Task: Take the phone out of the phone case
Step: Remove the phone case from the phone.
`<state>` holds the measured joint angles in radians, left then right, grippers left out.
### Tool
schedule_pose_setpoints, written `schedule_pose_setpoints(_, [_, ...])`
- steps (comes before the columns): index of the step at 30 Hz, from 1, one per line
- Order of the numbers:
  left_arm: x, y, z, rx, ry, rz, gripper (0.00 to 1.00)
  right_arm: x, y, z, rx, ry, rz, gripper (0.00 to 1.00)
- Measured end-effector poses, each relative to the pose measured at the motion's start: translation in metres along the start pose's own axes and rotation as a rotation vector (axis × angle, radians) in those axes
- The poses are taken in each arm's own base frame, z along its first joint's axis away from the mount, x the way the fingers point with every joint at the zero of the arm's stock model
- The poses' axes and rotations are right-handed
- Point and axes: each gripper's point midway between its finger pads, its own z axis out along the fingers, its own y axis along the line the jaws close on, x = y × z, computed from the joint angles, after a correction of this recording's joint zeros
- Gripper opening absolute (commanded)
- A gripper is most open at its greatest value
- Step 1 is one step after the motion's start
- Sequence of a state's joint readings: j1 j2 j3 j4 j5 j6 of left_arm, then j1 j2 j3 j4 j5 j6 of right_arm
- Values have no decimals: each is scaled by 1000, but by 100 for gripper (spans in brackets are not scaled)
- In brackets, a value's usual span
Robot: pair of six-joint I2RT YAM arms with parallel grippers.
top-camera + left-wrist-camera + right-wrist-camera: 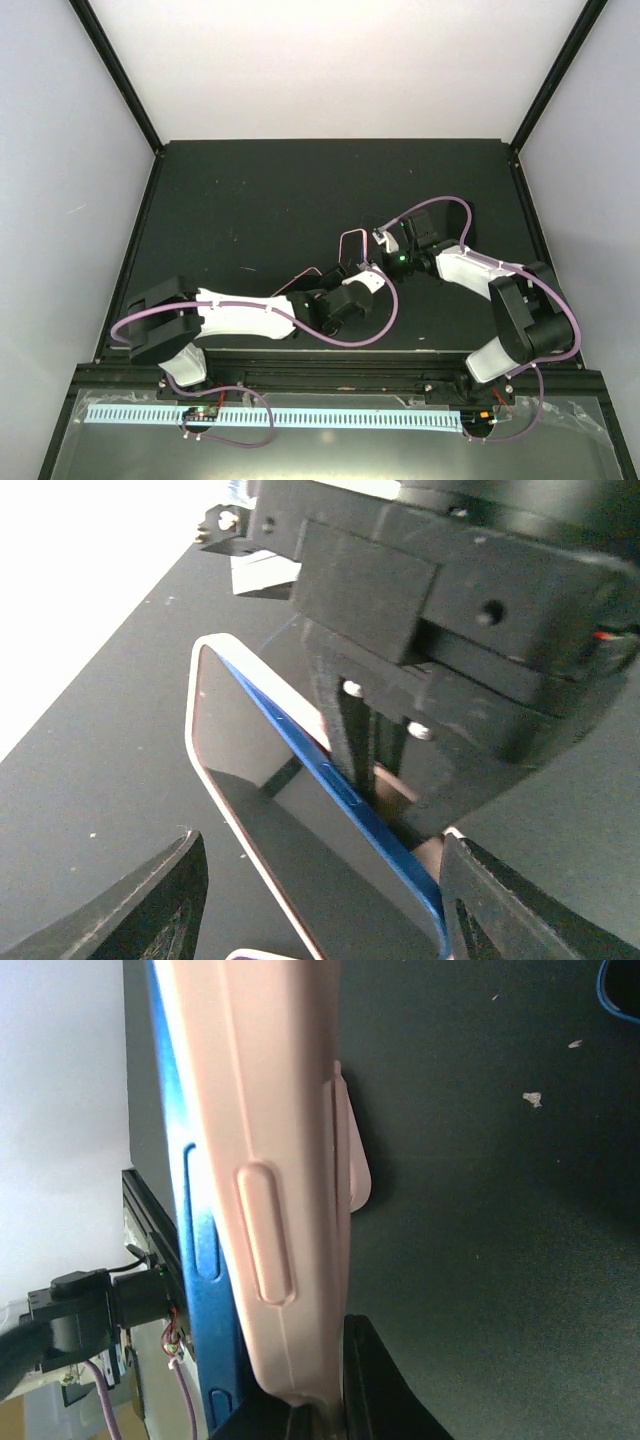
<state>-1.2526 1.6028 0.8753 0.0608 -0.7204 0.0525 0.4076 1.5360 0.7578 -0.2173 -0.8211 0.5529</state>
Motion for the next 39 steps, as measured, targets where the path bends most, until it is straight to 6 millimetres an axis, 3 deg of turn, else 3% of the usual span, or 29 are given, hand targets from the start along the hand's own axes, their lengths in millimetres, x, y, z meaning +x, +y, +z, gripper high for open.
schedule_pose_setpoints(13, [1,6,8,-114,13,36,70,-3,-2,0,3,-9,-3,1])
schedule_pose_setpoints(27, [9,1,10,-88,16,60,76,-1,-1,0,-11,3,6,1])
schedule_pose_setpoints(39, [18,16,10,-157,34,38,63,-5,8,-1,-54,-3,-16,1])
